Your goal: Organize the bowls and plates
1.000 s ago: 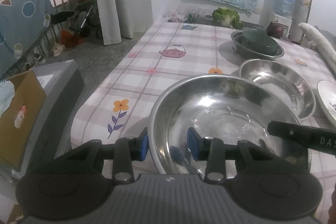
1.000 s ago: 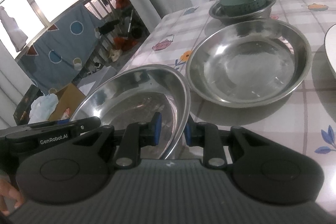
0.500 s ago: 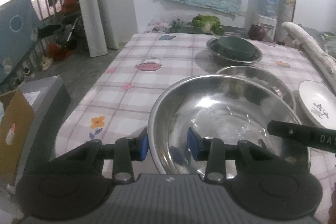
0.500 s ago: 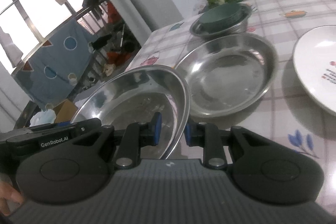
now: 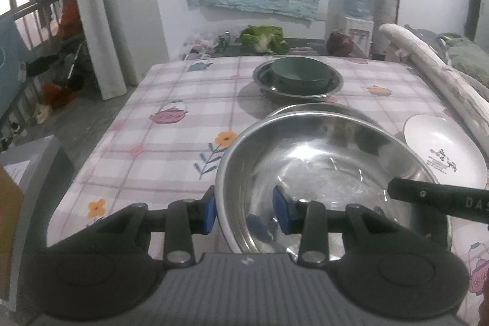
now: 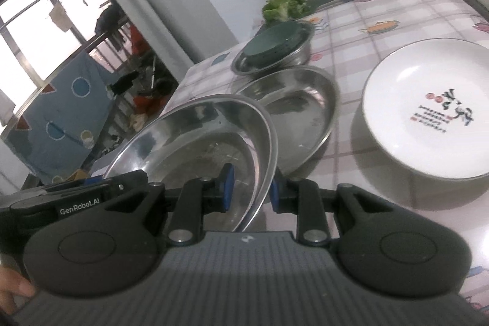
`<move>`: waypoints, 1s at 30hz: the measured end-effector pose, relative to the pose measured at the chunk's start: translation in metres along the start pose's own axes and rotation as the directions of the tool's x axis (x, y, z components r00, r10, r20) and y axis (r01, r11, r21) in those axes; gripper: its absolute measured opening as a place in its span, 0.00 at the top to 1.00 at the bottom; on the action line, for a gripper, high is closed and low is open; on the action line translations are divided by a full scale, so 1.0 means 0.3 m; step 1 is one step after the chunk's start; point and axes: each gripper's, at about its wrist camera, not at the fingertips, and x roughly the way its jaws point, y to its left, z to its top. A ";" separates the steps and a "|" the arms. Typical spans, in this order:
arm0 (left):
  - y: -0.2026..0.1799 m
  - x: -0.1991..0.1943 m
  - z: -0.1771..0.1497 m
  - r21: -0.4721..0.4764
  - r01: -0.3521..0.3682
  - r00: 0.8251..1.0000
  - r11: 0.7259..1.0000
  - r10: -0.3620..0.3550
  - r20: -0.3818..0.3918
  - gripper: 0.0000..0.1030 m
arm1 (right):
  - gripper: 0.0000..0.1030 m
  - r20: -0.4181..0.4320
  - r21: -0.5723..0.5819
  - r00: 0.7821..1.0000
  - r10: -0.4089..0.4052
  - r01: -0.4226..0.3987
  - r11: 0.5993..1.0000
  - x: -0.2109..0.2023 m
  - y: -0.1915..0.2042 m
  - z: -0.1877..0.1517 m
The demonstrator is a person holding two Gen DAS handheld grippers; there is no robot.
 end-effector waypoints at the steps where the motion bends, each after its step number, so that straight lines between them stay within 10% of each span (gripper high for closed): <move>1: -0.008 0.011 0.006 0.005 0.004 1.000 1.000 -0.004 -0.001 0.62 | 0.76 0.003 0.005 1.000 -0.006 0.006 1.000 0.000 -0.010 0.002; 30: -0.099 0.312 0.111 0.068 0.051 0.995 0.996 -0.045 -0.089 0.62 | 0.70 0.007 -0.006 0.994 -0.112 0.112 0.994 0.190 -0.144 0.174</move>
